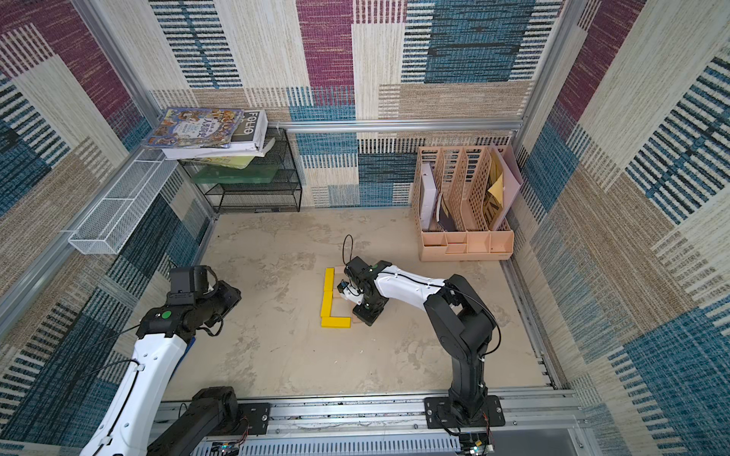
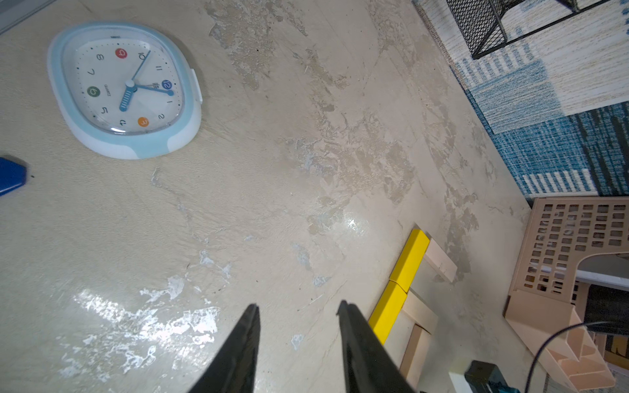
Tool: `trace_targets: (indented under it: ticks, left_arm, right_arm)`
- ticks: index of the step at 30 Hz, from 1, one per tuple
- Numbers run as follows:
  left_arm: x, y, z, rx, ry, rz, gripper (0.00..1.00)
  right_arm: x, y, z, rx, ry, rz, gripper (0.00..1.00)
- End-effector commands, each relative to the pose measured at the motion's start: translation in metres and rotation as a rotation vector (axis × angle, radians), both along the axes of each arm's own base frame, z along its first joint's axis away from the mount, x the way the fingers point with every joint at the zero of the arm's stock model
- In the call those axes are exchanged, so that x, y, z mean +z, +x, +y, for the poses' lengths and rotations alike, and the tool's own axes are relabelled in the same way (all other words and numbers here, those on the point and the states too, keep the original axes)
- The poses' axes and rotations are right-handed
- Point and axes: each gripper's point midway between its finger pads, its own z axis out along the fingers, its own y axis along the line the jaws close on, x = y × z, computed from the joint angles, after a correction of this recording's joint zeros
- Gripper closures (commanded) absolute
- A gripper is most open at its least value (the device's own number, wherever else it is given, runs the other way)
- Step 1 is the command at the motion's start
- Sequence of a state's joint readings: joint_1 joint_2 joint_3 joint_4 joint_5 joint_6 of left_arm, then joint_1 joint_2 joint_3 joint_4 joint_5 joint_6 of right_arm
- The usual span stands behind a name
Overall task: Assemble the number 6 with building blocks
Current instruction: Adjust the building block at the center of the board.
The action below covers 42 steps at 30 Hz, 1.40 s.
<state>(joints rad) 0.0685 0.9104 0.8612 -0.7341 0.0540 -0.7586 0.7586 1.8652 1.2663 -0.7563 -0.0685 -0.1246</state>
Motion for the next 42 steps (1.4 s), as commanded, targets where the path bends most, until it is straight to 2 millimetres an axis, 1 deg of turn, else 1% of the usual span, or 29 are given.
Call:
trace_targets:
  ticks: [1, 14, 19, 23, 25, 26, 27, 28, 29, 30, 31, 32, 33, 34, 35, 36, 37, 38, 39, 40, 41, 42]
  left_arm:
    - [0.003, 0.001, 0.001, 0.001, 0.003, -0.01, 0.57]
    - [0.003, 0.003, 0.001, 0.001, 0.009, -0.011, 0.57]
    - [0.003, 0.004, 0.002, 0.001, 0.01, -0.011, 0.57]
    - [0.004, 0.006, 0.002, 0.001, 0.013, -0.016, 0.57]
    - [0.006, 0.007, 0.002, -0.002, 0.017, -0.022, 0.57]
    - [0.006, 0.009, 0.003, -0.004, 0.023, -0.023, 0.57]
    - [0.01, 0.011, 0.004, -0.008, 0.034, -0.032, 0.57]
    - [0.014, 0.014, 0.005, -0.013, 0.047, -0.044, 0.56]
    - [0.02, 0.018, 0.007, -0.019, 0.064, -0.061, 0.56]
    - [0.027, 0.024, 0.009, -0.023, 0.085, -0.083, 0.55]
    - [0.034, 0.029, 0.011, -0.027, 0.106, -0.103, 0.55]
    - [0.043, 0.037, 0.013, -0.038, 0.132, -0.127, 0.54]
    - [0.053, 0.044, 0.015, -0.05, 0.156, -0.157, 0.54]
    - [0.065, 0.053, 0.015, -0.073, 0.184, -0.189, 0.54]
    - [0.077, 0.06, 0.015, -0.097, 0.213, -0.222, 0.54]
    - [0.087, 0.066, 0.016, -0.114, 0.247, -0.252, 0.53]
    - [0.095, 0.07, 0.02, -0.115, 0.291, -0.278, 0.53]
    - [0.098, 0.074, 0.026, -0.107, 0.342, -0.31, 0.51]
    - [0.096, 0.076, 0.028, -0.113, 0.377, -0.334, 0.49]
    - [0.087, 0.079, 0.033, -0.108, 0.42, -0.357, 0.37]
    - [0.077, 0.08, 0.036, -0.107, 0.461, -0.373, 0.2]
    - [0.063, 0.081, 0.039, -0.113, 0.501, -0.374, 0.15]
  right_arm:
    - [0.0, 0.0, 0.006, -0.003, 0.017, 0.003, 0.98]
    - [-0.002, 0.002, 0.015, 0.014, 0.015, 0.002, 0.97]
    - [-0.001, 0.002, 0.012, 0.011, 0.002, 0.0, 0.97]
    - [0.013, 0.004, 0.012, 0.006, 0.027, -0.021, 0.97]
    - [0.029, 0.009, 0.014, -0.012, 0.063, -0.042, 0.94]
    - [0.042, 0.016, 0.015, -0.036, 0.1, -0.068, 0.84]
    - [0.059, 0.024, 0.015, -0.064, 0.151, -0.1, 0.69]
    - [0.078, 0.034, 0.014, -0.093, 0.204, -0.138, 0.52]
    - [0.103, 0.048, 0.01, -0.142, 0.275, -0.197, 0.03]
    - [0.13, 0.062, 0.003, -0.193, 0.351, -0.258, 0.04]
    - [0.153, 0.074, -0.006, -0.237, 0.413, -0.313, 0.04]
    - [0.18, 0.087, -0.02, -0.292, 0.475, -0.384, 0.04]
    - [0.201, 0.096, -0.035, -0.342, 0.517, -0.449, 0.04]
    - [0.228, 0.103, -0.054, -0.393, 0.57, -0.542, 0.04]
    - [0.25, 0.108, -0.078, -0.457, 0.607, -0.644, 0.04]
    - [0.267, 0.108, -0.101, -0.522, 0.631, -0.743, 0.04]
    - [0.276, 0.106, -0.132, -0.625, 0.629, -0.862, 0.04]
    - [0.275, 0.102, -0.166, -0.754, 0.594, -0.978, 0.04]
    - [0.262, 0.095, -0.195, -0.882, 0.546, -1.05, 0.04]
    - [0.24, 0.083, -0.229, -1.066, 0.494, -1.117, 0.04]
    - [0.209, 0.069, -0.26, -1.24, 0.447, -1.16, 0.04]
    - [0.185, 0.056, -0.28, -1.367, 0.425, -1.186, 0.04]
